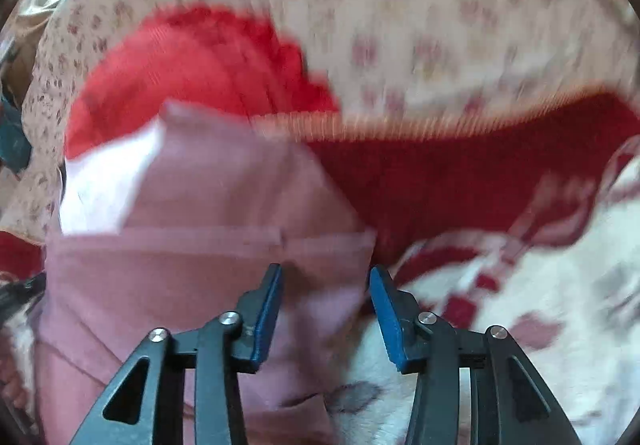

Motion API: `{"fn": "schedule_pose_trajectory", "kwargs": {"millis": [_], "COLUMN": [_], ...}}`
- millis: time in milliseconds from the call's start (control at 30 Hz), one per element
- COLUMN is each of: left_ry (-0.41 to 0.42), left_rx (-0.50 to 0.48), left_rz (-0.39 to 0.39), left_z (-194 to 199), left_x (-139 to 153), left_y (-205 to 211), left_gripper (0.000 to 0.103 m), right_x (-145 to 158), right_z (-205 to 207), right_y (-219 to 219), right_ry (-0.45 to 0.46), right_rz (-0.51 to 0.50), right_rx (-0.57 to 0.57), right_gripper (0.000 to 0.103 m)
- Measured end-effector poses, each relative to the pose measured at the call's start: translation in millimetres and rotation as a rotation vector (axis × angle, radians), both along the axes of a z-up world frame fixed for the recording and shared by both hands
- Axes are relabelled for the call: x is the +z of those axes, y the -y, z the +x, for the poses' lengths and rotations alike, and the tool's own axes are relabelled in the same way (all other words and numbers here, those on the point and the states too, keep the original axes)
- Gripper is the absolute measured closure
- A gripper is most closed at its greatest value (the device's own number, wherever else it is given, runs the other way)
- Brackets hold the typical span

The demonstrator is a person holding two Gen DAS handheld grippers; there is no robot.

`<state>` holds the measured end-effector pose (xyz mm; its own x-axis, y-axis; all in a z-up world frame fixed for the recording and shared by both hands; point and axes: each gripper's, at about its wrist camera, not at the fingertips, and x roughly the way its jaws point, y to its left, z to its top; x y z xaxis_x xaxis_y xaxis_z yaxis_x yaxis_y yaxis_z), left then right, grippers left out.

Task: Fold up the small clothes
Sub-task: 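Move both open tools to the shirt hem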

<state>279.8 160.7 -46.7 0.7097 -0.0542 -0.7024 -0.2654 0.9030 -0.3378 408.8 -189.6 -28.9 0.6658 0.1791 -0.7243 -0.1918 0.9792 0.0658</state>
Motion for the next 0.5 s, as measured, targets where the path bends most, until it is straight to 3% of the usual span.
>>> {"fn": "schedule_pose_trajectory", "kwargs": {"millis": [100, 200, 233, 333, 500], "left_ry": [0.027, -0.093, -0.097, -0.085, -0.04], "left_rx": [-0.107, -0.159, -0.172, -0.174, -0.144], "left_rz": [0.002, 0.037, 0.048, 0.064, -0.048], "left_z": [4.4, 22.0, 24.0, 23.9, 10.8], "left_x": [5.6, -18.8, -23.0, -19.8, 0.4], "left_y": [20.2, 34.2, 36.1, 38.2, 23.4], "left_gripper": [0.091, 0.087, 0.087, 0.087, 0.087], "right_x": [18.6, -7.7, -27.0, -41.0, -0.3], "right_z": [-20.7, -39.5, -40.7, -43.0, -65.1], "right_y": [-56.5, -109.1, -120.7, -128.9, -101.5], "right_ry": [0.045, 0.024, -0.007, 0.035, 0.1], "right_rz": [0.052, -0.03, -0.086, -0.119, -0.047], "right_rx": [0.193, 0.299, 0.318, 0.323, 0.287], "right_gripper": [0.059, 0.059, 0.059, 0.058, 0.059]}}
